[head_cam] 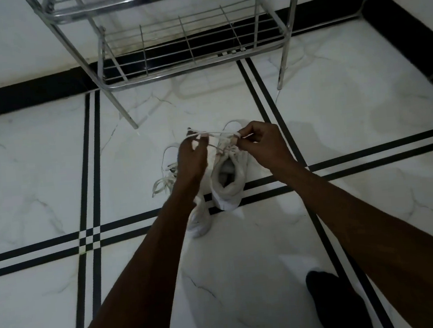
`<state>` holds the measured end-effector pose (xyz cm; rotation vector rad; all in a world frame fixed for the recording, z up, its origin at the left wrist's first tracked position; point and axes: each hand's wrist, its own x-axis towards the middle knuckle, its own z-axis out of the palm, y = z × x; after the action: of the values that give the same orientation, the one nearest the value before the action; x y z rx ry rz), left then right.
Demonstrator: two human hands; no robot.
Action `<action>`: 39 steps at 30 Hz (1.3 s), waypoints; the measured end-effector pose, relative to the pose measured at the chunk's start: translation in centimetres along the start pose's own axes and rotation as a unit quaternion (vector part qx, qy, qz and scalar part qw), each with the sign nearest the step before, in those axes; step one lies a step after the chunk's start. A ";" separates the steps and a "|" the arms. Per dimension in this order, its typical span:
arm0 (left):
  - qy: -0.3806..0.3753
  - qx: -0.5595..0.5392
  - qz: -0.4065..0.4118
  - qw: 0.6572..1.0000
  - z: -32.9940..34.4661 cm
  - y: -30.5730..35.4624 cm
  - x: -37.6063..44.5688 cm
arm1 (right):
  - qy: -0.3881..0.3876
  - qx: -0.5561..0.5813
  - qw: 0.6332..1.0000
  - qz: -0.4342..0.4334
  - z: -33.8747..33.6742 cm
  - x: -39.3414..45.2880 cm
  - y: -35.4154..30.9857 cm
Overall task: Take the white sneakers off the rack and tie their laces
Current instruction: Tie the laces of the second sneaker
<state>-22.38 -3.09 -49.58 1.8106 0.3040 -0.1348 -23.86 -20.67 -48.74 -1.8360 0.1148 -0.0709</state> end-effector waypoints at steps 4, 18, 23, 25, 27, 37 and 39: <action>0.101 0.141 0.031 0.984 -1.4 0.1 1.8 | -0.006 0.029 0.999 0.040 0.6 0.2 0.0; 0.077 0.069 0.107 0.989 -0.3 0.2 -1.1 | -0.054 -0.002 0.997 0.049 -1.1 0.9 -0.7; -0.050 -0.059 0.123 0.989 -0.7 1.1 -2.5 | -0.074 -0.031 0.996 0.044 -2.5 1.9 -1.0; -0.073 -0.086 0.139 0.984 -0.7 1.8 -2.5 | -0.084 -0.029 0.995 0.049 -2.0 1.8 -1.0; -0.035 -0.054 0.145 0.987 -0.8 2.3 -1.3 | -0.093 -0.026 0.994 0.049 -1.8 1.6 -0.9; 0.015 0.210 0.140 0.968 -1.2 1.1 1.1 | -0.070 0.014 0.994 0.080 -1.9 1.3 -1.0; -0.040 0.141 0.075 0.986 0.2 1.3 0.1 | -0.055 0.035 0.993 0.097 -1.7 1.1 -1.0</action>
<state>-21.91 -3.56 -48.49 2.0950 0.0946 -0.1501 -22.91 -22.19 -47.29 -1.7453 0.2113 0.1604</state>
